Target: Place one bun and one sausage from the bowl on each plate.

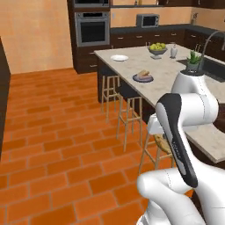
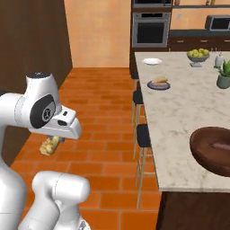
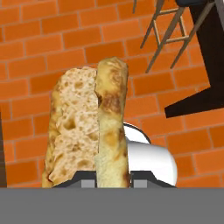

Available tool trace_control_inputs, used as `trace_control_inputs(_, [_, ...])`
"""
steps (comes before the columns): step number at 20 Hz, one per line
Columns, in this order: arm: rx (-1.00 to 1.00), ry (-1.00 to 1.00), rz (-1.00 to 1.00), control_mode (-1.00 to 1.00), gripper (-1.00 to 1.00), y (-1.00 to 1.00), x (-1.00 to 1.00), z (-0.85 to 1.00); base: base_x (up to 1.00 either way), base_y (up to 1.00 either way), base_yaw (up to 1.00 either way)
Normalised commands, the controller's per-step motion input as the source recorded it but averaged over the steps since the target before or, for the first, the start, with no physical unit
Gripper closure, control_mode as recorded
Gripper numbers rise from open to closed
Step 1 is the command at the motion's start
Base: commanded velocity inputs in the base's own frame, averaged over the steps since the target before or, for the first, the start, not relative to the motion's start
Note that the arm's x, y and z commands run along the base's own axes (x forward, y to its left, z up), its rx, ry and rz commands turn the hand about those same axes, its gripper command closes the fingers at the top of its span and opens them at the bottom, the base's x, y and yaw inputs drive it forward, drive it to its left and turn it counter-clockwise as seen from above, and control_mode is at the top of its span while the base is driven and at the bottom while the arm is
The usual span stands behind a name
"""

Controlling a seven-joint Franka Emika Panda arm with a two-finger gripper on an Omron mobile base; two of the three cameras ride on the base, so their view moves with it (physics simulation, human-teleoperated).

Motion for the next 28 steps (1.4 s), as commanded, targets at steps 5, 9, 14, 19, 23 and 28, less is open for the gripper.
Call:
trace_control_inputs(5, [0.0, 0.0, 0.0, 1.0, 1.0, 0.0, 0.0, 0.0, 0.89, 1.0, -0.35])
trace_control_inputs(9, [0.0, 0.0, 0.0, 1.0, 1.0, 0.0, 0.0, 0.0, 1.0, 0.99, -0.39])
trace_control_inputs(14, [0.0, 0.0, 0.0, 1.0, 1.0, 0.0, 0.0, 0.0, 1.0, 0.99, -0.39])
trace_control_inputs(19, [0.0, 0.0, 0.0, 1.0, 1.0, 0.0, 0.0, 0.0, 1.0, 0.96, -0.39])
trace_control_inputs(23, [0.0, 0.0, 0.0, 1.0, 1.0, 0.0, 0.0, 0.0, 1.0, 0.95, -0.41])
trace_control_inputs(28, [0.0, 0.0, 0.0, 1.0, 1.0, 0.0, 0.0, 0.0, 1.0, 1.0, -0.45])
